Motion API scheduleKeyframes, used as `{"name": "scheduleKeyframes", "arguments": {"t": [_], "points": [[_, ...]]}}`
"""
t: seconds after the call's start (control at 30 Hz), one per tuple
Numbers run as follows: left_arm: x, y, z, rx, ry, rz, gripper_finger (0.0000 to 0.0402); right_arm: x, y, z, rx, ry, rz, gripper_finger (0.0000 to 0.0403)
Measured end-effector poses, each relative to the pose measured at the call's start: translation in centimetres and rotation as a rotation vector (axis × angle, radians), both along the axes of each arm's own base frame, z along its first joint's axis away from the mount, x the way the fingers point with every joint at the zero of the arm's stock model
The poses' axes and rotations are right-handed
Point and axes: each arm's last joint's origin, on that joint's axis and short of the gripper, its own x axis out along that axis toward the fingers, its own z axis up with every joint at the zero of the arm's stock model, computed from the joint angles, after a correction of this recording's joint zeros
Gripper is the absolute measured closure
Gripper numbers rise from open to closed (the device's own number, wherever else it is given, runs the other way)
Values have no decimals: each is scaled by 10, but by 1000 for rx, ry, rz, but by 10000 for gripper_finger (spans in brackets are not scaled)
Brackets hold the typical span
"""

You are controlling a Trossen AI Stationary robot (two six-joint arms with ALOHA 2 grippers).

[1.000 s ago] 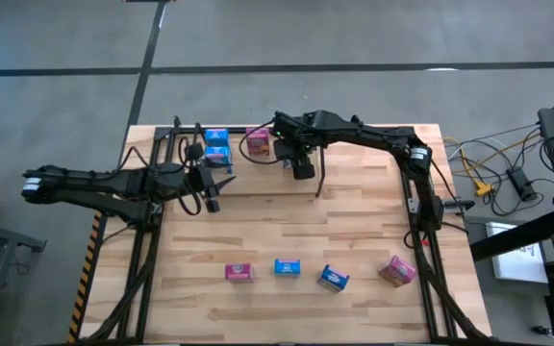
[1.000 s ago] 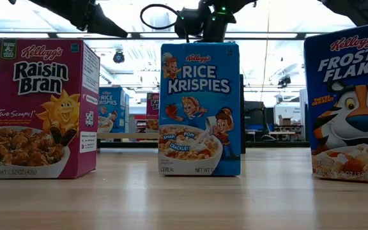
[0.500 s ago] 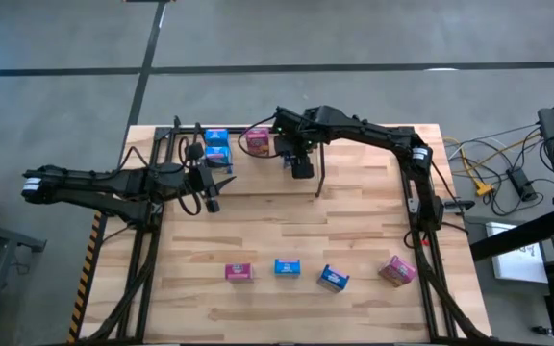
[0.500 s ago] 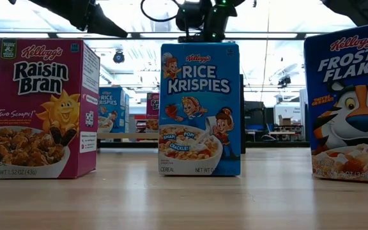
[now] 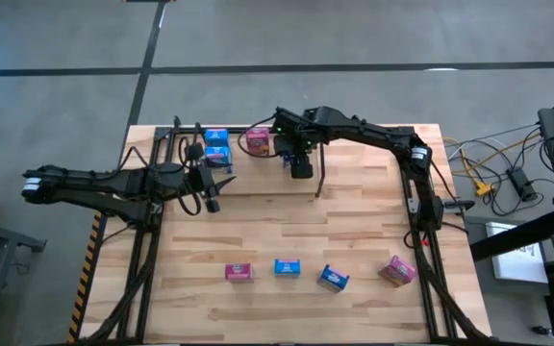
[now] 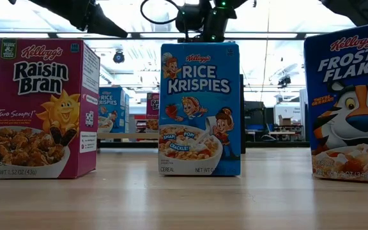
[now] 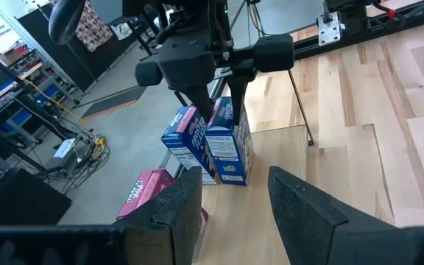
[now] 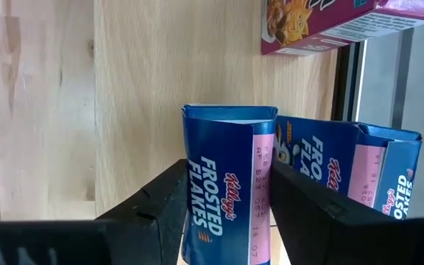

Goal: Stack cereal on shelf
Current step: Put the top blue cereal box on the shelf aligned with the blue cereal box

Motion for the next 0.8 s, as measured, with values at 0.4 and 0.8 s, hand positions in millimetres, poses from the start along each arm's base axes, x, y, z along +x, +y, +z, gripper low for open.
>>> {"name": "scheduleKeyframes", "arguments": {"t": [0.4, 0.8], "points": [[0, 0, 0, 0, 0, 0, 261, -4, 0, -1, 30, 29, -7, 255], [0, 0, 0, 0, 0, 0, 261, -4, -1, -1, 25, 26, -11, 228]]}}
